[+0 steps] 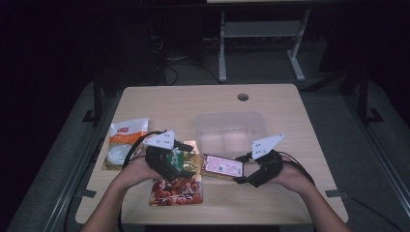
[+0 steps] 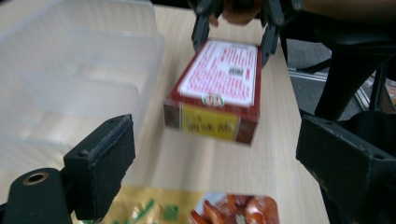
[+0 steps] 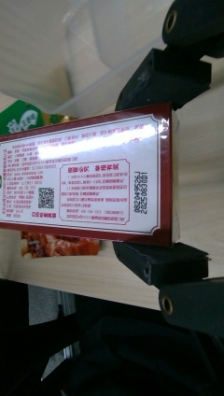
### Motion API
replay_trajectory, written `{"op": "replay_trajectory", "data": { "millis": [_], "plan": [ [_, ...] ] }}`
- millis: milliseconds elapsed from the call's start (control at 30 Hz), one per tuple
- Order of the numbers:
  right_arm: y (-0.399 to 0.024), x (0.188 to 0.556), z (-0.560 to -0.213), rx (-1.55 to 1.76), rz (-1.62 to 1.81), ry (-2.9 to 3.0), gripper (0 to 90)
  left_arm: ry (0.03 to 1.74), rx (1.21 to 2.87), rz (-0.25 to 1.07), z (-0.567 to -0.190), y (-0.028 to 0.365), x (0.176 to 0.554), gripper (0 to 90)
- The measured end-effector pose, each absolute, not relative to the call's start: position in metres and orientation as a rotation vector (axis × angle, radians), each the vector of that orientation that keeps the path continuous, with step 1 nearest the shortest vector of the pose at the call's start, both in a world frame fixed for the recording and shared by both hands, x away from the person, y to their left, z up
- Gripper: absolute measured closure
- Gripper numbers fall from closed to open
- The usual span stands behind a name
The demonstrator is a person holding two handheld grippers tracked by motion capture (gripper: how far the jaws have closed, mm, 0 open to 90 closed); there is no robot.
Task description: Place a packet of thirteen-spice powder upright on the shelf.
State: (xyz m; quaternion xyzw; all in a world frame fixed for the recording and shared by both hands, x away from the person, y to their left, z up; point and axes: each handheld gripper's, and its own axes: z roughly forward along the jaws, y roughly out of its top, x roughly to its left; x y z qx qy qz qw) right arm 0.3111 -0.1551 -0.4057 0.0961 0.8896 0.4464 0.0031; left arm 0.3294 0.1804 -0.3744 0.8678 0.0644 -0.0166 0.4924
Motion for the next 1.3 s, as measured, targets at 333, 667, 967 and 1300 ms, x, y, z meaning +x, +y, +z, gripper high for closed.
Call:
{"op": "replay_trajectory", "data": {
  "millis": [333,667,967,1300],
  "plan": [
    [-0.144,0.325,-0.391,0.254,1.479,2.738,32.1,0.108,2.109,-0.039,-0.369,0.178,0.341,10.9],
    [-0.143,0.317,-0.386,0.222,1.517,2.706,32.1,0.071,2.104,-0.071,-0.376,0.163,0.337,10.9],
    [-0.145,0.315,-0.383,0.209,1.553,2.685,32.1,0.078,2.078,-0.064,-0.376,0.157,0.334,14.3],
    [-0.142,0.315,-0.384,0.205,1.568,2.685,32.1,0.088,2.057,-0.075,-0.377,0.158,0.335,21.7]
  ]
}}
